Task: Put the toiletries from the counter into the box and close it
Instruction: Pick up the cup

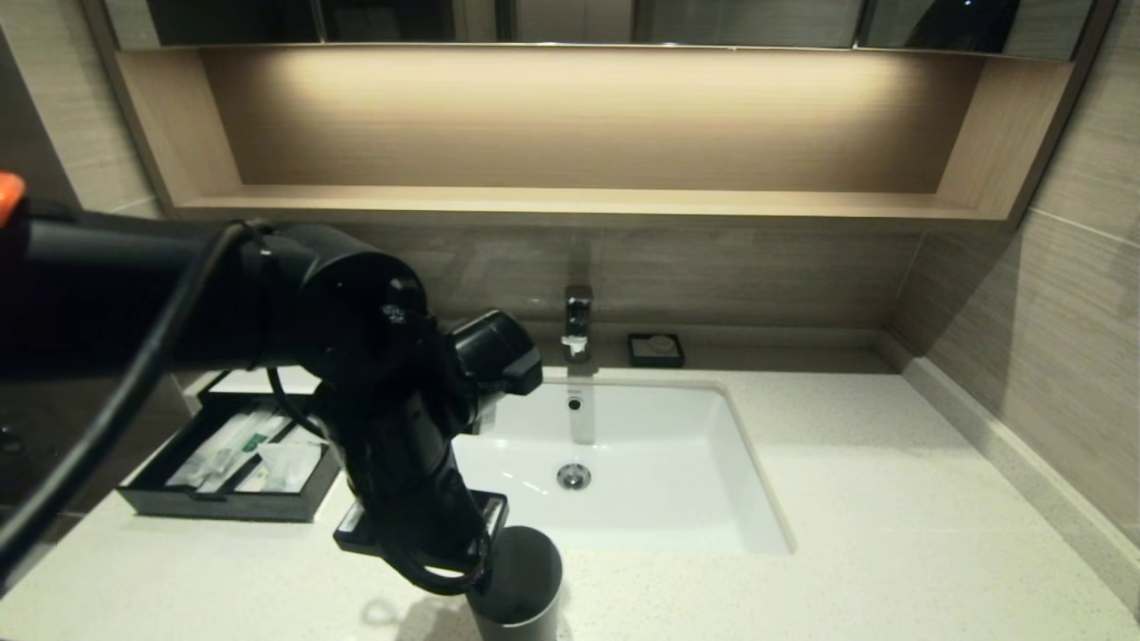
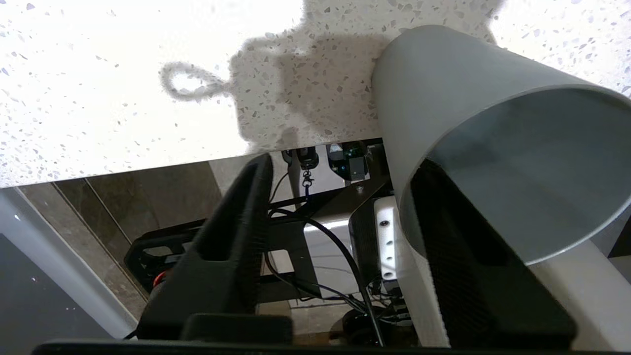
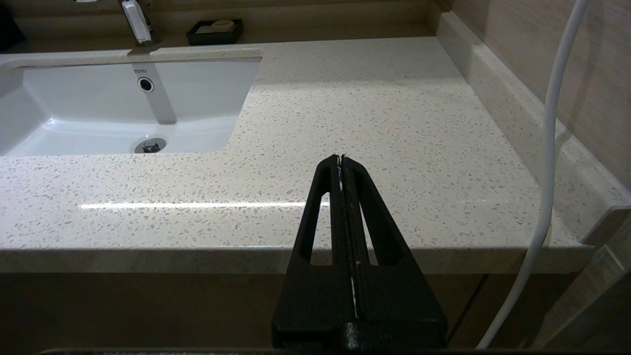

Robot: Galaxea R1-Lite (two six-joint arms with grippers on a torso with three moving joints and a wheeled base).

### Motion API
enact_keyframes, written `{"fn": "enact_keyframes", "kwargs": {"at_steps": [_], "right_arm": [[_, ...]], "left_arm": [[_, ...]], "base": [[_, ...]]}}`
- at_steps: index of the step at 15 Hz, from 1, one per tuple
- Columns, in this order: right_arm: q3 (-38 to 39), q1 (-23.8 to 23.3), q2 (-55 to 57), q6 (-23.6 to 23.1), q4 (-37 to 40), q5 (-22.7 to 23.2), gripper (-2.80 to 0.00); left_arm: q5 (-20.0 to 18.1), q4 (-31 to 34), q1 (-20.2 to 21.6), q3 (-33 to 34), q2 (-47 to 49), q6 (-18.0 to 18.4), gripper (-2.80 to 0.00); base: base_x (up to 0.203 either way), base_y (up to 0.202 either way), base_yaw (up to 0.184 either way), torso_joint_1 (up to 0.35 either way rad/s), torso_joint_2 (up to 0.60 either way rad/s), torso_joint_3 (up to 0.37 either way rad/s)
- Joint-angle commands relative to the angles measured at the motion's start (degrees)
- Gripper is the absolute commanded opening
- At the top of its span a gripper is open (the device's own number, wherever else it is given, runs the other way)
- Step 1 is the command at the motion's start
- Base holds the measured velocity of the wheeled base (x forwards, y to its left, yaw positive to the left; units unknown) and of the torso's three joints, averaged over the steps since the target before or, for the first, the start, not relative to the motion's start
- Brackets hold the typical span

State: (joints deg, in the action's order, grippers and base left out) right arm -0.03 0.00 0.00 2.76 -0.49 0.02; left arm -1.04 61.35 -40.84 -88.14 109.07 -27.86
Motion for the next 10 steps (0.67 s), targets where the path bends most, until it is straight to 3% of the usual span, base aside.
{"fn": "enact_keyframes", "kwargs": {"at_steps": [1, 10], "right_arm": [[0.0, 0.0, 0.1, 0.0, 0.0, 0.1, -2.8], [0.0, 0.0, 0.1, 0.0, 0.0, 0.0, -2.8]], "left_arm": [[0.0, 0.3, -0.1, 0.1, 0.1, -0.1, -2.8], [0.1, 0.3, -0.5, -0.5, -0.9, -0.2, -2.8]], "base": [[0.0, 0.0, 0.0, 0.0, 0.0, 0.0], [0.0, 0.0, 0.0, 0.0, 0.0, 0.0]]}}
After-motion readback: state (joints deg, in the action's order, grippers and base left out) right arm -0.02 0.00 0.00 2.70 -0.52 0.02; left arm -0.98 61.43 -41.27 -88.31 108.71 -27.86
